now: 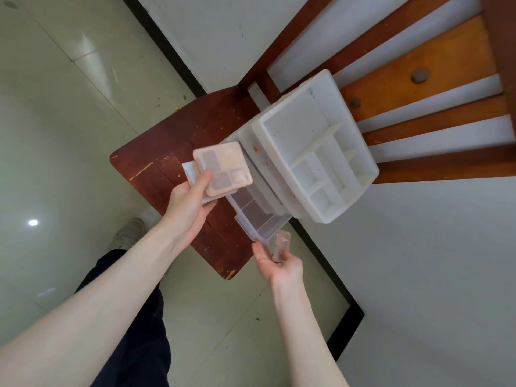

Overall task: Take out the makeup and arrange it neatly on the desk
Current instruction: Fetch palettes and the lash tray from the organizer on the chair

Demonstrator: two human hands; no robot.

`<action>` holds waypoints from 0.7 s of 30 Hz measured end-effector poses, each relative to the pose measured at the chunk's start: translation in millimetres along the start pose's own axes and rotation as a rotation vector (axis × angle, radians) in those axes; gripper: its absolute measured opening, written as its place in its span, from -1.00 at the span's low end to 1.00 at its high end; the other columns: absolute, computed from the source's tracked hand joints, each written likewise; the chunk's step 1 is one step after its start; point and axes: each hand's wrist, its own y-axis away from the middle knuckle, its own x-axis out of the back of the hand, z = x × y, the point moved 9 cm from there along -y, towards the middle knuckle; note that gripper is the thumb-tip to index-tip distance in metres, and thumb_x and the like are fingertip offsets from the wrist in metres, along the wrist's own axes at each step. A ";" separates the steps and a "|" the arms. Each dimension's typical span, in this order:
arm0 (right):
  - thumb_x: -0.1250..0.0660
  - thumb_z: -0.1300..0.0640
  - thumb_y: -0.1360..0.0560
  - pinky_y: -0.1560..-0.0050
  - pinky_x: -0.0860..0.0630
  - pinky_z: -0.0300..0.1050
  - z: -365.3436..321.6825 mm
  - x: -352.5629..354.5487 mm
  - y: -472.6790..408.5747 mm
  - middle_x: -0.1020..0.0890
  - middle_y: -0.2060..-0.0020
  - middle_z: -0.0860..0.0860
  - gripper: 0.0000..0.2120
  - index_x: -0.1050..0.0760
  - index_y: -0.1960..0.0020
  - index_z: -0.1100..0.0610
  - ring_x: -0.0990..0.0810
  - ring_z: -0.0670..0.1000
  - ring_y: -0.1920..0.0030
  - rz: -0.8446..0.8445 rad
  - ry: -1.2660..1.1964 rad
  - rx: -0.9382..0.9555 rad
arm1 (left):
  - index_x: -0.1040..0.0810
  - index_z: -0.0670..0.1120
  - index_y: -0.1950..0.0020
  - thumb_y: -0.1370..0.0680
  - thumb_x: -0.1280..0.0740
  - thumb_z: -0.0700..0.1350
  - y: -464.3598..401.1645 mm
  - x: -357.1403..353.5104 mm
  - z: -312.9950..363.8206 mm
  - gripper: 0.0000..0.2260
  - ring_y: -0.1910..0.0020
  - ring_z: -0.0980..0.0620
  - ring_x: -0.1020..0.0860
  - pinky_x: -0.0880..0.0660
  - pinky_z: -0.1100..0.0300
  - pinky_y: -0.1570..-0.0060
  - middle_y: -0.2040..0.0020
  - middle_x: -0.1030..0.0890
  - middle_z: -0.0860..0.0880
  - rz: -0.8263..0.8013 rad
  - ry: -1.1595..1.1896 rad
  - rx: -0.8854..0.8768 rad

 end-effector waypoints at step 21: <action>0.06 0.15 -0.65 -0.36 -0.26 0.16 -16.2 -37.2 -14.0 -0.40 -0.29 0.37 -0.58 -0.14 -0.45 0.32 -0.34 0.27 -0.37 -0.154 -0.507 -0.074 | -0.31 -0.06 -0.37 -0.61 -0.12 -0.02 -39.7 -40.7 1.6 -0.66 -0.26 -0.05 -0.46 -0.35 -0.04 -0.26 -0.28 -0.49 -0.12 -0.033 0.148 0.135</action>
